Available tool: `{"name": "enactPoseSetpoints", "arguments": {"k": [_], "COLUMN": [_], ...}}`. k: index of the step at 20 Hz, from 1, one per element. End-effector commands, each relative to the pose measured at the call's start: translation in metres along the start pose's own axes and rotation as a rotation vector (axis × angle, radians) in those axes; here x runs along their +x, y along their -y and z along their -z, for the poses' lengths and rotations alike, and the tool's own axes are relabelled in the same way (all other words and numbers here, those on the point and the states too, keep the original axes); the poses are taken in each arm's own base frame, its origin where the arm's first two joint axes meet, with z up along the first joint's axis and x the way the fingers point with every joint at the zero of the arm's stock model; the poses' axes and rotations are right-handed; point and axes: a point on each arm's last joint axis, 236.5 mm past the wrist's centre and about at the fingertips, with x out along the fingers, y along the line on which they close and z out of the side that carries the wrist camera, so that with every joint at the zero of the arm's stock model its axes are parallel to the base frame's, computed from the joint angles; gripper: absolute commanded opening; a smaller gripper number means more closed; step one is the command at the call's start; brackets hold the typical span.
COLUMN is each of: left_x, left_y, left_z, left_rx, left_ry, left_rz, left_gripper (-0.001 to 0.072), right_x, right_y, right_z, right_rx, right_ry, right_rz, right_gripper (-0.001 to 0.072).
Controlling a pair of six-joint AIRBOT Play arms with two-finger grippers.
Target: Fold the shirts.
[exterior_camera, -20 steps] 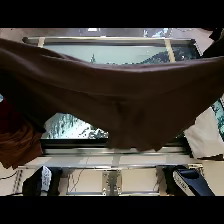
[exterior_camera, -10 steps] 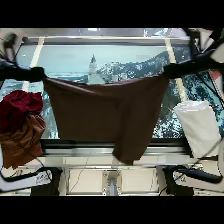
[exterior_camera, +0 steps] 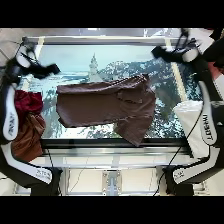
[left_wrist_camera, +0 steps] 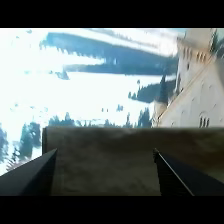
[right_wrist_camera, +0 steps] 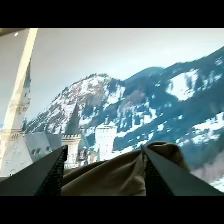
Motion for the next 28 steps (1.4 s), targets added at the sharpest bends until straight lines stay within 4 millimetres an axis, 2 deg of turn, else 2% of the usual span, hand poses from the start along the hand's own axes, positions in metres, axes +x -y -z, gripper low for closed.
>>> {"name": "enactPoseSetpoints", "arguments": {"k": [1,2,3,4,5,6,7,8,9,10,11,13,15,17,20,23,26,28], "left_x": [-0.121,-0.166,-0.209,-0.243,-0.268,-0.284,-0.291,-0.29,-0.279,-0.26,-0.237,-0.187,-0.147,-0.127,-0.113,-0.094,-0.076,-0.066], "left_y": [-0.042,-0.069,-0.097,-0.121,-0.144,-0.169,-0.192,-0.21,-0.223,-0.224,-0.216,-0.185,-0.138,-0.104,-0.081,-0.058,-0.053,-0.049], "left_z": [-0.073,-0.081,-0.079,-0.065,-0.042,-0.009,0.028,0.071,0.118,0.162,0.195,0.246,0.268,0.273,0.276,0.279,0.277,0.289], "left_rx": [0.016,0.033,0.031,-0.004,-0.061,-0.133,-0.233,-0.36,-0.518,-0.682,-0.806,-1.004,-1.073,-1.076,-1.025,-0.953,-0.964,-0.987], "left_ry": [0.257,0.316,0.352,0.367,0.371,0.362,0.353,0.341,0.338,0.338,0.333,0.281,0.202,0.176,0.133,0.084,0.092,0.037], "left_rz": [-0.131,-0.228,-0.327,-0.393,-0.444,-0.499,-0.542,-0.57,-0.571,-0.531,-0.464,-0.3,-0.098,0.032,0.065,0.082,0.069,0.067], "left_gripper": [0.0702,0.0699,0.0699,0.0698,0.0698,0.0698,0.0698,0.0698,0.0698,0.0697,0.069,0.069,0.069,0.069,0.069,0.069,0.069,0.0689], "right_x": [-0.108,-0.158,-0.202,-0.244,-0.279,-0.307,-0.324,-0.332,-0.331,-0.318,-0.301,-0.254,-0.209,-0.18,-0.147,-0.111,-0.085,-0.072], "right_y": [0.061,0.086,0.104,0.116,0.126,0.133,0.136,0.138,0.139,0.136,0.134,0.127,0.102,0.083,0.064,0.051,0.034,0.028], "right_z": [-0.027,-0.029,-0.031,-0.031,-0.029,-0.022,-0.009,0.011,0.03,0.056,0.088,0.169,0.247,0.291,0.331,0.36,0.375,0.373], "right_rx": [-0.094,-0.103,-0.11,-0.103,-0.081,-0.059,-0.037,0.002,0.066,0.154,0.253,0.511,0.827,0.942,0.929,0.873,0.832,0.817], "right_ry": [-0.105,-0.127,-0.132,-0.124,-0.104,-0.09,-0.088,-0.088,-0.07,-0.053,-0.061,-0.119,-0.201,-0.214,-0.284,-0.373,-0.449,-0.464], "right_rz": [0.199,0.295,0.365,0.416,0.46,0.486,0.49,0.472,0.44,0.37,0.309,0.175,-0.007,-0.116,-0.111,-0.051,-0.046,-0.05], "right_gripper": [0.0505,0.0454,0.0441,0.0441,0.0443,0.0444,0.0444,0.0444,0.0444,0.0461,0.0461,0.0463,0.0523,0.0523,0.0523,0.0532,0.0532,0.0531]}}
